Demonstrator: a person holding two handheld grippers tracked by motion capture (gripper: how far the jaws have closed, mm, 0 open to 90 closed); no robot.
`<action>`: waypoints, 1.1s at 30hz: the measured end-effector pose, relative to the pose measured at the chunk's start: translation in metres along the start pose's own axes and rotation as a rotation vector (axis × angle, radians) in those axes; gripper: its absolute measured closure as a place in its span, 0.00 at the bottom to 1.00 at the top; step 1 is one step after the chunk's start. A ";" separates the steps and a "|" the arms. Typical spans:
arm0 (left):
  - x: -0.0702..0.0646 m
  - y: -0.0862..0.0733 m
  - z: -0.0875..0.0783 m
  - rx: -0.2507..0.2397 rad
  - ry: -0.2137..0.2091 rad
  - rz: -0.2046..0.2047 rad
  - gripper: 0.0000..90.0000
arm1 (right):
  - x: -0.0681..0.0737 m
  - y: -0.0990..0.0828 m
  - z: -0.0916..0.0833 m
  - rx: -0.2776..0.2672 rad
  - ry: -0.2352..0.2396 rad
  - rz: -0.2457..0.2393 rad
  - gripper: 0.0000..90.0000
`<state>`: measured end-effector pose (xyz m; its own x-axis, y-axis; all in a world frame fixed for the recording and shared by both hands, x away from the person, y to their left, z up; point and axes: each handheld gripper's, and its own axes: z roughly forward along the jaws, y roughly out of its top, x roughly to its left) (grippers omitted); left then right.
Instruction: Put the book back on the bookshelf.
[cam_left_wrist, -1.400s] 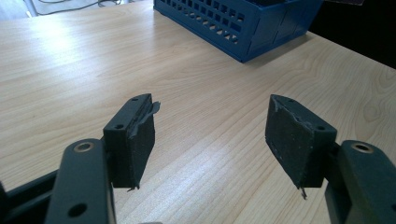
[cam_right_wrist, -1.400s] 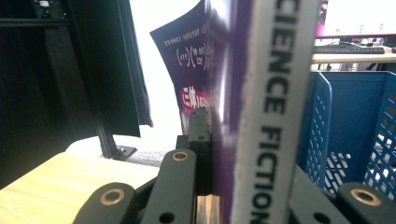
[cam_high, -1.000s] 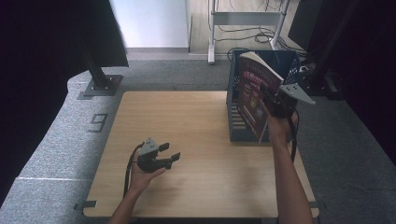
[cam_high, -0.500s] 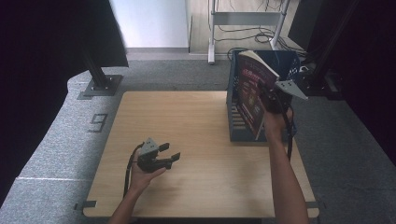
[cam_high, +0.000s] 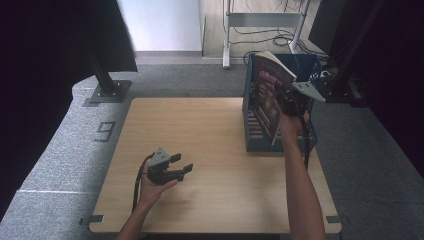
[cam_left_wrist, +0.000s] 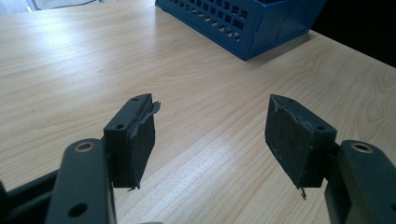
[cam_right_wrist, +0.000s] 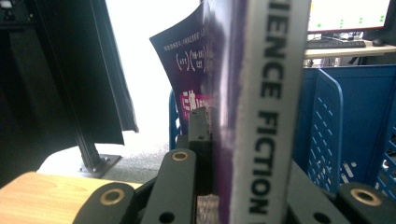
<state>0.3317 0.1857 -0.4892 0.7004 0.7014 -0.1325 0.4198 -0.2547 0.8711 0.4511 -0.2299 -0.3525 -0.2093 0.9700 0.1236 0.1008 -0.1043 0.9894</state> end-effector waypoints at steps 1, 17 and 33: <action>0.000 0.000 0.000 0.000 0.000 0.000 0.37 | 0.000 0.000 0.000 0.000 0.000 0.000 0.91; 0.004 -0.002 -0.002 -0.006 -0.009 -0.016 0.38 | -0.004 -0.006 0.023 -0.017 -0.044 0.017 0.91; 0.008 -0.003 -0.003 -0.002 0.002 -0.021 0.38 | 0.003 -0.016 0.046 -0.018 -0.057 -0.016 0.91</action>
<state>0.3339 0.1942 -0.4917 0.6901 0.7080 -0.1500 0.4332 -0.2382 0.8692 0.4937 -0.2149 -0.3710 -0.1549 0.9825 0.1036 0.0801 -0.0920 0.9925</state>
